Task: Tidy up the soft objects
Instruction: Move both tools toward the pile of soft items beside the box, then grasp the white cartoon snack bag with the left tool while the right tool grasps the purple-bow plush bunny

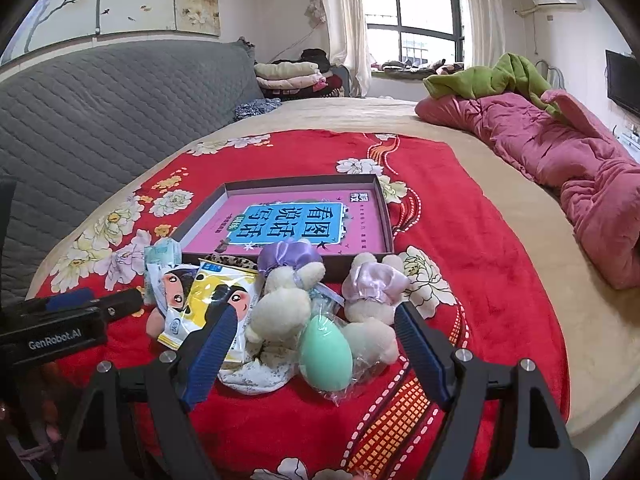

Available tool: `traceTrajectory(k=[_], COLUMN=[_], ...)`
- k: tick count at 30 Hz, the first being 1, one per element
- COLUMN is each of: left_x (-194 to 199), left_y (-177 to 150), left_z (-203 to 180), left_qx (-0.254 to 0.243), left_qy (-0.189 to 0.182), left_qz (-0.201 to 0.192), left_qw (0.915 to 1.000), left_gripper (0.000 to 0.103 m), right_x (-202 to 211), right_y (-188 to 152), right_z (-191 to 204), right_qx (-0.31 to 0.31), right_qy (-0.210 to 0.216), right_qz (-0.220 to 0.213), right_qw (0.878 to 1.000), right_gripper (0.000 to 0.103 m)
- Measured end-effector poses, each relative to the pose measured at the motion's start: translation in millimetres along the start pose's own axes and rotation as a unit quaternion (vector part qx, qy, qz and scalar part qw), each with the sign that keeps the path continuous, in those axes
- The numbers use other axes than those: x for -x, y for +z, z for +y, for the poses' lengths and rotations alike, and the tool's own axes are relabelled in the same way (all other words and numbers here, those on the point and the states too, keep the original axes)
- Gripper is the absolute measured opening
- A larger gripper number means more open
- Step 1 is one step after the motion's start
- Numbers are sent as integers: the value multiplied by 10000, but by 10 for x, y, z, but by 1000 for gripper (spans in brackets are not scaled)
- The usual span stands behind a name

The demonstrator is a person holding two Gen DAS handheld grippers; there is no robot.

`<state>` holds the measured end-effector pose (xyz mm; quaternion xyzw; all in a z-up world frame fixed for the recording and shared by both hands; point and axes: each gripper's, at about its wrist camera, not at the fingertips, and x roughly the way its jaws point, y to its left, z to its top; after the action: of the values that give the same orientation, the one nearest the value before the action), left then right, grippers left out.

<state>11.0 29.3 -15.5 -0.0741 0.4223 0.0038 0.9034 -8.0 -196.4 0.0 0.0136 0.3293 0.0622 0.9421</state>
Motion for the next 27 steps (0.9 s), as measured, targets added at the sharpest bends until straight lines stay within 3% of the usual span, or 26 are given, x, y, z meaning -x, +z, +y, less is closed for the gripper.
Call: traceTrajectory(k=[7, 16, 21, 27], left_x=[-140, -422, -588, -711], left_y=[60, 159, 236, 279], left_z=[126, 259, 211, 169], left_qx=[233, 675, 680, 679], left_qy=[-235, -1127, -1399, -1515], left_qz=[192, 652, 875, 972], left_qw=[9993, 9892, 9840, 9813], left_gripper=[84, 84, 55, 50], right_x=[-70, -133, -152, -175], right_y=[-3, 0, 18, 32], right_z=[-27, -34, -72, -109], right_qx=[-25, 23, -10, -30], right_qy=[15, 25, 17, -25], right_qz=[70, 58, 15, -22], right_qw=[10000, 10000, 10000, 10000], right_gripper=[80, 80, 80, 81])
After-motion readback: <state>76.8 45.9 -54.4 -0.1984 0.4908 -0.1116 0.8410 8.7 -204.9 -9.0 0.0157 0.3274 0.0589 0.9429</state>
